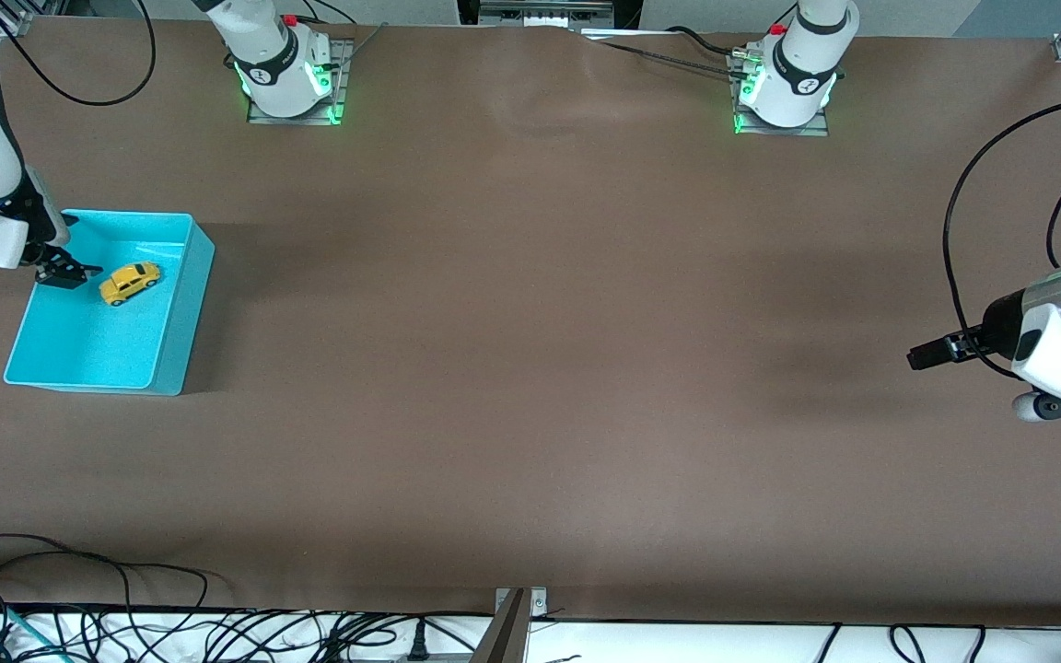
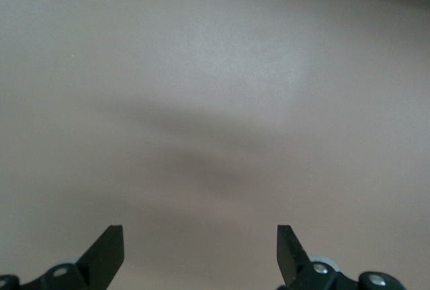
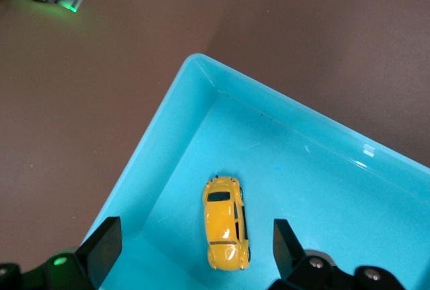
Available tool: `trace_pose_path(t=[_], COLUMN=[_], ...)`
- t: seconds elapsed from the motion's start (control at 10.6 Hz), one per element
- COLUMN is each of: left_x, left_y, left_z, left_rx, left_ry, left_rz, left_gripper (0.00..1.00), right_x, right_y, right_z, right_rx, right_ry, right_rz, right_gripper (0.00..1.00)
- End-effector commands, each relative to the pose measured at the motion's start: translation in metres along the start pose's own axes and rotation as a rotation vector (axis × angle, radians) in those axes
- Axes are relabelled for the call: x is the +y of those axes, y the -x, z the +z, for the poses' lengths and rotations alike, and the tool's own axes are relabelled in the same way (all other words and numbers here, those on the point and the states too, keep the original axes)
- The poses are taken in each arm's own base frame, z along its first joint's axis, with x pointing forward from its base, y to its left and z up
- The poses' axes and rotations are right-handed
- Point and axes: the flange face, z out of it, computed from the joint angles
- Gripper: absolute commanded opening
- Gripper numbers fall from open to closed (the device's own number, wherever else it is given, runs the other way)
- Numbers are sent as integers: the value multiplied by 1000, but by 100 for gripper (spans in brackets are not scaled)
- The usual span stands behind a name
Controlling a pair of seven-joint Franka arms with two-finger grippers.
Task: Wind up and store yellow beetle car
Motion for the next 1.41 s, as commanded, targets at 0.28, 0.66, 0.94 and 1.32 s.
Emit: trace_pose_path(t=[0.28,0.66,0.94,1.32], left_x=[0,0,0,0], left_y=[1,0,0,0], left_z=[-8,-5,-4,-4], left_rx=[13,11,8,6], left_ry=[-17,-19,-19,-20], left_rz=[19,22,24,26], left_gripper=[100,100,100,100], right_x=[12,55,70,75], right_y=[-45,-119,-153,-202], right_z=[-72,-118,-142,-193], right_rx=[-98,-92,0,148], right_ry=[85,211,291,366], right_rz=[307,838,1170,1656], right_gripper=[100,100,100,100])
